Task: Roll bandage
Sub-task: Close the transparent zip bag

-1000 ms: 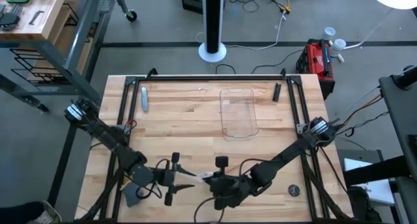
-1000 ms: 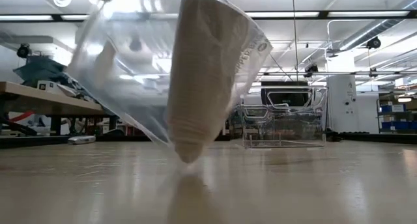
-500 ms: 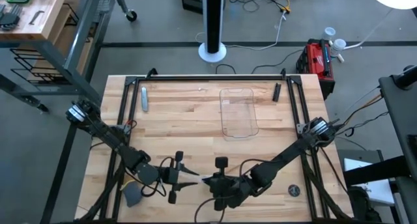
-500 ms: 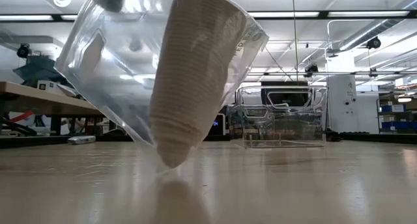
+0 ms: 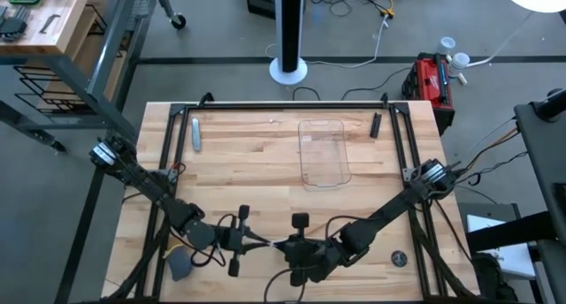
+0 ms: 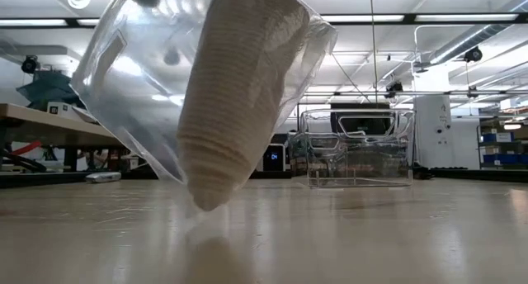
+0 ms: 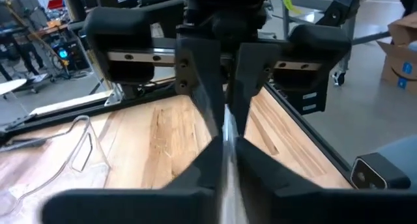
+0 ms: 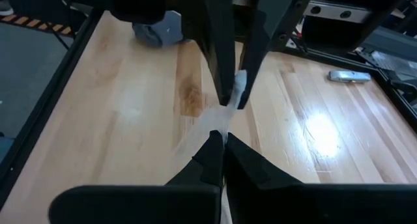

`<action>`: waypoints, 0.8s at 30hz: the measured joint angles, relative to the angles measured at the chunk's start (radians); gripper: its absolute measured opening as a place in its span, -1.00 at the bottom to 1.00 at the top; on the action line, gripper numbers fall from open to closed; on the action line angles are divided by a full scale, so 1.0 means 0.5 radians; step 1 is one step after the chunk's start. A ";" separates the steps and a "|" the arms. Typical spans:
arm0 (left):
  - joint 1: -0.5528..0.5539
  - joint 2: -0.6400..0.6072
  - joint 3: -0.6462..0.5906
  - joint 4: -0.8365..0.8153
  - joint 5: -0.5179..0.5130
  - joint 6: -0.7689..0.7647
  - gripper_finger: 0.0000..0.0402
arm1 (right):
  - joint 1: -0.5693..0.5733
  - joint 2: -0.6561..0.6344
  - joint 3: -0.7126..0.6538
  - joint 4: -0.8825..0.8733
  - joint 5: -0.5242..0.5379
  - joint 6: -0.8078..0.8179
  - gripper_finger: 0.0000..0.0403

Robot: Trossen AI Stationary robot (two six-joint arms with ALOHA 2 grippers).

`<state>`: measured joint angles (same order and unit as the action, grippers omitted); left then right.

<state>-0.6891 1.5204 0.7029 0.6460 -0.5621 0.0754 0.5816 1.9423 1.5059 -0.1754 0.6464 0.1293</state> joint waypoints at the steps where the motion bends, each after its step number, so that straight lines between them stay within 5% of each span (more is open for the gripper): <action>1: 0.000 0.000 0.000 0.001 0.000 0.003 -0.95 | 0.000 0.000 0.000 0.000 0.000 0.000 -1.00; 20: -0.002 0.001 -0.008 -0.041 0.103 -0.057 -0.83 | 0.000 0.000 -0.001 -0.001 0.000 0.002 -1.00; 24: -0.017 0.001 -0.008 -0.038 0.063 0.041 -0.97 | 0.000 0.000 -0.001 0.002 0.000 0.003 -1.00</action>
<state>-0.6975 1.5208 0.6987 0.6270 -0.5308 0.0959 0.5816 1.9423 1.5055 -0.1744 0.6464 0.1307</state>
